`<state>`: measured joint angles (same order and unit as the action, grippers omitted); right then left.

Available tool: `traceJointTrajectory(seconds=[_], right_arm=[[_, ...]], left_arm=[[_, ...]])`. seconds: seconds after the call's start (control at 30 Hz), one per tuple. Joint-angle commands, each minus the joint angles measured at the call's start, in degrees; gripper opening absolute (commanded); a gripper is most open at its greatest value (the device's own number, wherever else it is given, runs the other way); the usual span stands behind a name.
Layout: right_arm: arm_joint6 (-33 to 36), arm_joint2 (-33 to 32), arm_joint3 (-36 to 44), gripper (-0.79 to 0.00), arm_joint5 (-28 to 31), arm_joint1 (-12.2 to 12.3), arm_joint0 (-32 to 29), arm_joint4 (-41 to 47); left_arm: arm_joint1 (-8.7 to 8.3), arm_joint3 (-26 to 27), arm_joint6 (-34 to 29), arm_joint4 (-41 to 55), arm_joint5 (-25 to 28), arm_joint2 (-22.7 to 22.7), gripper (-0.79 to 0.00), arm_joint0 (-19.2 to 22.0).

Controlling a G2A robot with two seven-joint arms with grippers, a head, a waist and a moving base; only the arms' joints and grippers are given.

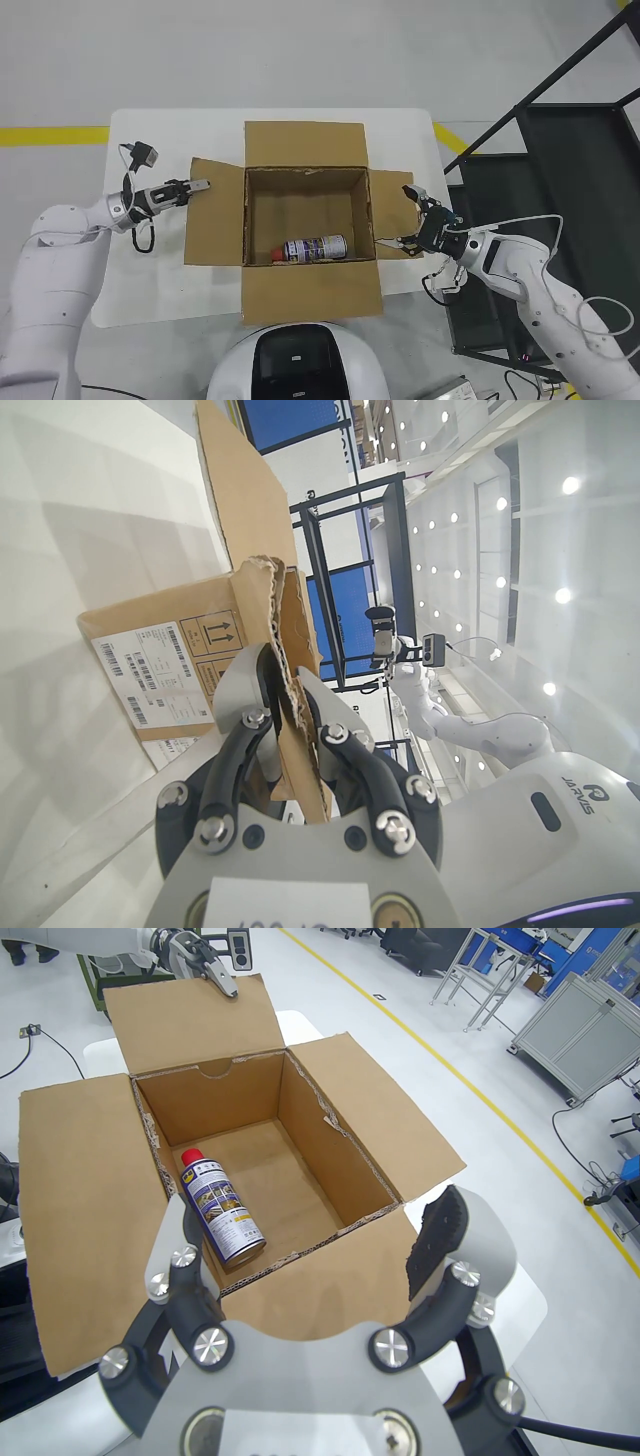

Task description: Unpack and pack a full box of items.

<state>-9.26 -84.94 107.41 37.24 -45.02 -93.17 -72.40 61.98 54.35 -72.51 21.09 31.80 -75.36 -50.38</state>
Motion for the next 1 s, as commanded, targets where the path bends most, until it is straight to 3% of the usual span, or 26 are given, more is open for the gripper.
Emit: traceJointTrajectory(seconds=[0.0,0.47,0.5,0.77,0.97], right_arm=[[-0.01,0.00,0.00,0.000,0.00,0.00,-0.01,-0.01],[-0.01,0.00,0.00,0.000,0.00,0.00,-0.01,-0.01],[-0.01,0.00,0.00,0.000,0.00,0.00,-0.01,-0.01],[-0.01,0.00,0.00,0.000,0.00,0.00,-0.01,-0.01],[0.72,0.00,0.11,0.000,-0.88,-0.10,-0.17,-0.04]], left_arm=[[0.10,-0.85,1.10,1.29,1.07,0.22,-0.785,0.30],[-1.01,-5.71,5.43,3.37,4.57,-2.98,-0.767,-0.07],[-1.10,-5.79,5.02,3.59,4.21,-3.09,0.000,-0.12],[-2.43,-6.81,4.28,3.17,4.21,-5.96,0.000,-0.03],[-4.06,-6.11,5.22,3.88,5.19,-10.56,0.000,-0.46]])
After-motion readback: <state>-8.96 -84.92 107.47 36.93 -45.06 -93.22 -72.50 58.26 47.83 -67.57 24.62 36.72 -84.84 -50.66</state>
